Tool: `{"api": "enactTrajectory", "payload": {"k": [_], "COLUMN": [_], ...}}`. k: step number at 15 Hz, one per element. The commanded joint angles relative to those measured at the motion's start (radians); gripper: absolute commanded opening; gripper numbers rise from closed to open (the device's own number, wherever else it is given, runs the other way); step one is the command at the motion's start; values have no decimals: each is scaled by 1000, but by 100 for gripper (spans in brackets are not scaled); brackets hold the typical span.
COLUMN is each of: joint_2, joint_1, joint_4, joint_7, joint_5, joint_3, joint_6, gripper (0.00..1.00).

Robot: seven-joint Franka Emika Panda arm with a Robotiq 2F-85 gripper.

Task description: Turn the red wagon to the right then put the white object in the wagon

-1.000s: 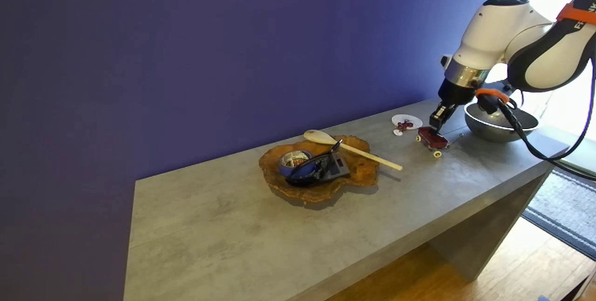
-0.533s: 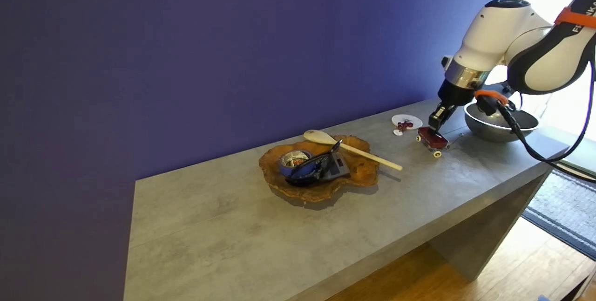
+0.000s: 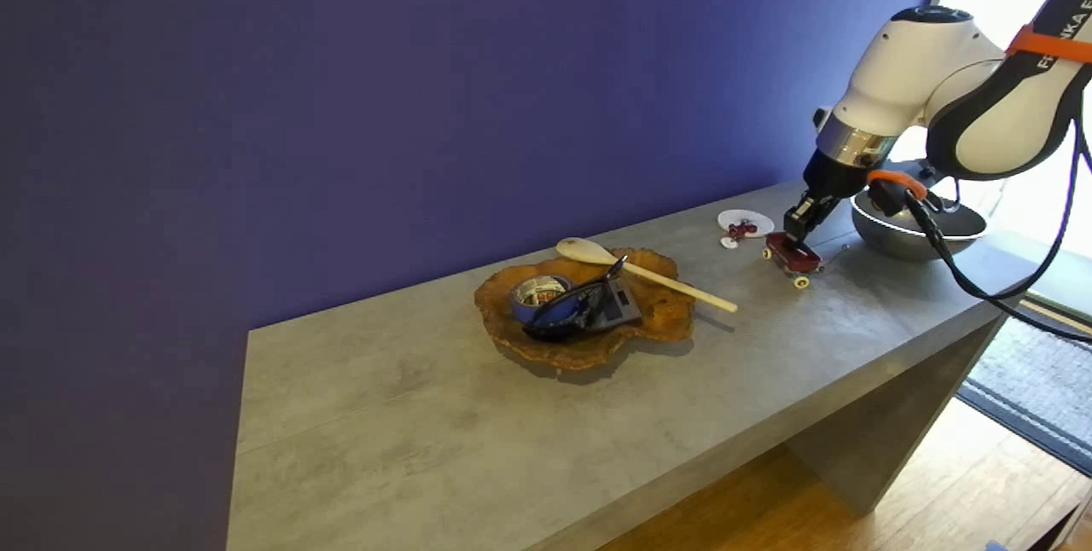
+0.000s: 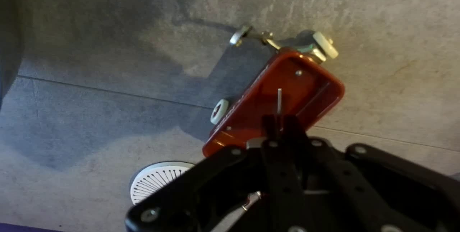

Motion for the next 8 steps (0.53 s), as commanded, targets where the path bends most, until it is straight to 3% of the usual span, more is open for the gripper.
{"api": "enactTrajectory", "payload": {"k": [1,2,5,8], "joint_2": [9,10,-3,-22], "joint_1": [-33,-41,-46,0], "joint_4": [-3,-3,-13,-24], "joint_7": [15,17,25,41], "joint_5": [21,22,18,9], "joint_3": [30,36,40,-3], "joint_6": [30,32,42,48], "gripper": [2,28,48,70]}}
